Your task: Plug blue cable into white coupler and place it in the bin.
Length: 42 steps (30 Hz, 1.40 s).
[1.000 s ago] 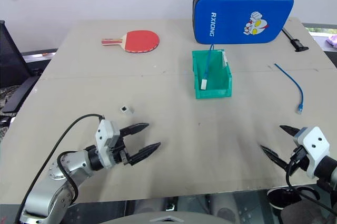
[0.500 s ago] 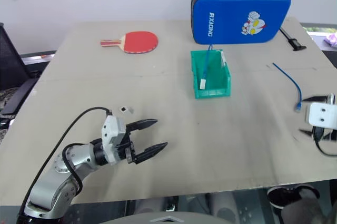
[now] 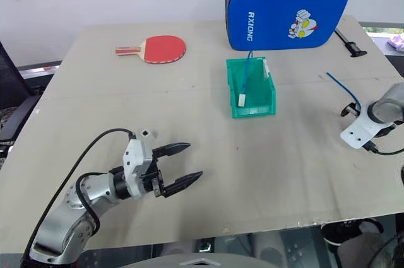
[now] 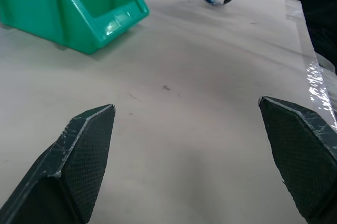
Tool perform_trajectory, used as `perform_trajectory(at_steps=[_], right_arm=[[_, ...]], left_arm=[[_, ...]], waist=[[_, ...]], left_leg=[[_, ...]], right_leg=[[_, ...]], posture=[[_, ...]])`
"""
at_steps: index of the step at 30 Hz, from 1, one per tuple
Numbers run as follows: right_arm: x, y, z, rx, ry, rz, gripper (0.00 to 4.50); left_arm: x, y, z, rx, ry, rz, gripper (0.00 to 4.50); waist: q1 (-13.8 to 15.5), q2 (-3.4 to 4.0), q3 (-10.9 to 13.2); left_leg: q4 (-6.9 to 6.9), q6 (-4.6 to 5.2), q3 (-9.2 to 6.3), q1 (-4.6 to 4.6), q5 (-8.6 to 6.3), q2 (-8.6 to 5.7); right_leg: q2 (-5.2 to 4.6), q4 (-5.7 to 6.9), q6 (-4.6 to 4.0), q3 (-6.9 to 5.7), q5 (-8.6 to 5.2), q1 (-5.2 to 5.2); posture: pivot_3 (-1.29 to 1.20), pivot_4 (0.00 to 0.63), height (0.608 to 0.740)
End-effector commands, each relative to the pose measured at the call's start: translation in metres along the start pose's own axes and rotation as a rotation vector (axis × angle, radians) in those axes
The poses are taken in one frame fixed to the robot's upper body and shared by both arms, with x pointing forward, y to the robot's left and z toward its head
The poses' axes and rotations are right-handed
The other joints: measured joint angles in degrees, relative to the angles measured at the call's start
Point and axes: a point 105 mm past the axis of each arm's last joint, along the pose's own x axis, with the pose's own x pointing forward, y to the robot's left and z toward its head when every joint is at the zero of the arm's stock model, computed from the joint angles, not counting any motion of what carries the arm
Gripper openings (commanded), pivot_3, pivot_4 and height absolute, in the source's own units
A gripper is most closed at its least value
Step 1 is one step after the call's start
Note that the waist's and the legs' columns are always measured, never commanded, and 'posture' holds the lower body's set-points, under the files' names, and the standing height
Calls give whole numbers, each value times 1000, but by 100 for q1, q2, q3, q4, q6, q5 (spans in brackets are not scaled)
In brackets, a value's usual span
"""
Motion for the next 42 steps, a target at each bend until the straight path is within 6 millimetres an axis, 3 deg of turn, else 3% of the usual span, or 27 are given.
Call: perform_trajectory(at_steps=[1,7,12,16,17,20,21,24,27,31,32,34,35,39,42], right_arm=[[10,5,6,-81,-8,35,2626],[8,1,7,-56,-27,11,18],[-3,-10,16,107,-148,-78,18],[-24,-58,40,466,-450,-241,18],[-33,-64,54,520,-546,-236,18],[-63,-86,127,615,-744,-153,18],[-69,-88,143,637,-765,-139,18],[-74,-124,206,702,-893,-180,18],[-74,-149,233,751,-913,-200,18],[-76,-174,239,819,-962,-220,18],[-75,-175,239,841,-983,-205,835],[-69,-170,233,863,-973,-206,1570],[-72,-169,230,880,-995,-224,2159],[-102,-161,219,938,-1179,-337,4040],[-120,-134,209,961,-1259,-422,4040]], left_arm=[[-2,-5,13,46,-27,13,4500],[-2,-10,13,37,-26,28,4500],[1,-6,14,37,-32,32,4500],[6,0,14,39,-35,32,4500],[7,1,14,40,-36,31,4500],[13,7,12,62,-27,27,4500],[15,9,12,69,-25,27,4500],[18,15,11,89,-8,21,4500],[15,19,7,99,23,11,4500],[14,24,-3,136,100,4,4500],[14,25,-4,133,109,0,4500],[16,25,-6,143,130,-18,4500],[17,26,-6,146,136,-27,4500],[24,31,-11,170,190,-54,4500],[32,35,-12,175,200,-98,4500]], waist=[[-14,-21,-12],[39,-23,-14],[22,-22,-14],[-15,-30,-16],[-29,-35,-19],[-56,-16,-18],[-56,-3,-12],[-62,-5,-13],[-19,1,-9],[1,0,-10],[18,0,-10],[66,0,-8],[68,0,-8],[95,-2,-9],[190,-2,-9]], left_leg=[[4,3,0,3,-2,0],[7,13,-15,8,-7,-6],[3,12,-24,7,-7,-2],[4,14,-25,11,-8,5],[3,15,-31,22,-8,12],[-6,19,-53,86,-14,29],[-8,19,-55,99,-15,33],[-15,18,-88,102,-15,37],[-14,5,-113,99,-6,40],[-10,-8,-108,100,2,40],[-10,-8,-108,98,3,37],[-10,-9,-107,87,3,33],[-10,-9,-103,80,3,26],[-8,-8,-101,35,2,15],[7,-8,-107,-35,3,4]], right_leg=[[-2,1,0,0,0,6],[-6,18,-1,-8,1,11],[2,19,-2,-17,1,12],[12,10,-2,-17,2,23],[12,7,-2,-21,4,38],[-19,10,14,-25,12,97],[-23,23,14,-29,10,100],[1,32,6,-77,-3,95],[46,37,-9,-95,5,86],[47,36,-24,-97,12,84],[44,34,-24,-98,12,83],[33,28,-25,-105,12,84],[21,24,-34,-107,18,82],[9,-7,-33,-109,18,60],[7,-4,-10,-110,33,1]], posture=[[0,150,740],[0,150,740],[0,150,740],[0,150,740],[0,150,740],[0,150,740],[0,150,740],[0,150,740],[0,150,740],[0,150,740],[0,150,740],[0,150,740],[0,150,740],[0,150,740],[0,150,740]])
